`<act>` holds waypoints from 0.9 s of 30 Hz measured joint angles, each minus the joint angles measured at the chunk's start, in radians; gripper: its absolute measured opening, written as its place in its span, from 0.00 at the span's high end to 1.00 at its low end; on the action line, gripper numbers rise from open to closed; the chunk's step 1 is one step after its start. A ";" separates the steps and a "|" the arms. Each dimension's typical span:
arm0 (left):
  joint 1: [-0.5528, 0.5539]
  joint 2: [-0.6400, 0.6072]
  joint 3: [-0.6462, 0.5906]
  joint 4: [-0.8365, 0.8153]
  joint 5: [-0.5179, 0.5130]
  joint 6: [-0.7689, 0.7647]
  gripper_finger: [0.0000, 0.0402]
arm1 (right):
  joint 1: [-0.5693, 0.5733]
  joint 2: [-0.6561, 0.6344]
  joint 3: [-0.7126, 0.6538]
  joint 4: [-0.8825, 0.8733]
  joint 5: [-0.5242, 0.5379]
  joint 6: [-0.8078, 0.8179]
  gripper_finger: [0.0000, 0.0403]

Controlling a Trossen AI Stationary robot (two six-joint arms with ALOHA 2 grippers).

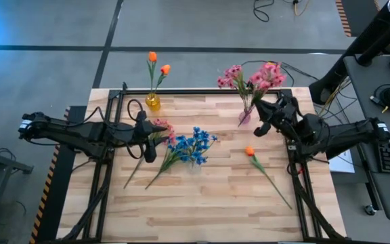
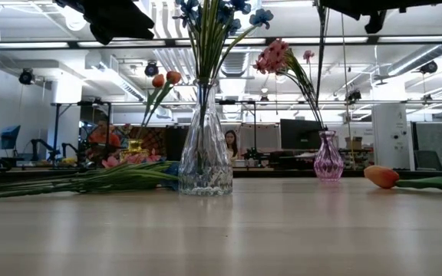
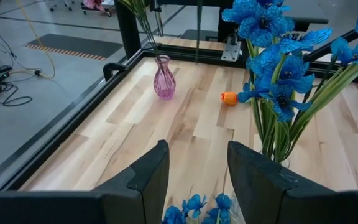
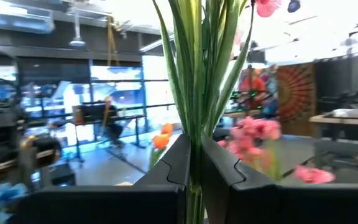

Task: Sort flowers into vase by color
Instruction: Put the right pink flowers into the pink vase

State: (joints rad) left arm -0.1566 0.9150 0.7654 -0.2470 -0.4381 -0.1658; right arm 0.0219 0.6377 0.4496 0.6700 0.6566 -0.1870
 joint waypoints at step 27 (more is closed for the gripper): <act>0.000 0.000 0.000 0.000 0.000 0.000 0.64 | -0.200 0.028 0.002 0.002 0.178 -0.040 0.96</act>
State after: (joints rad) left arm -0.1566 0.9150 0.7654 -0.2466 -0.4381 -0.1654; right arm -0.1781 0.6661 0.4511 0.6718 0.8345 -0.2266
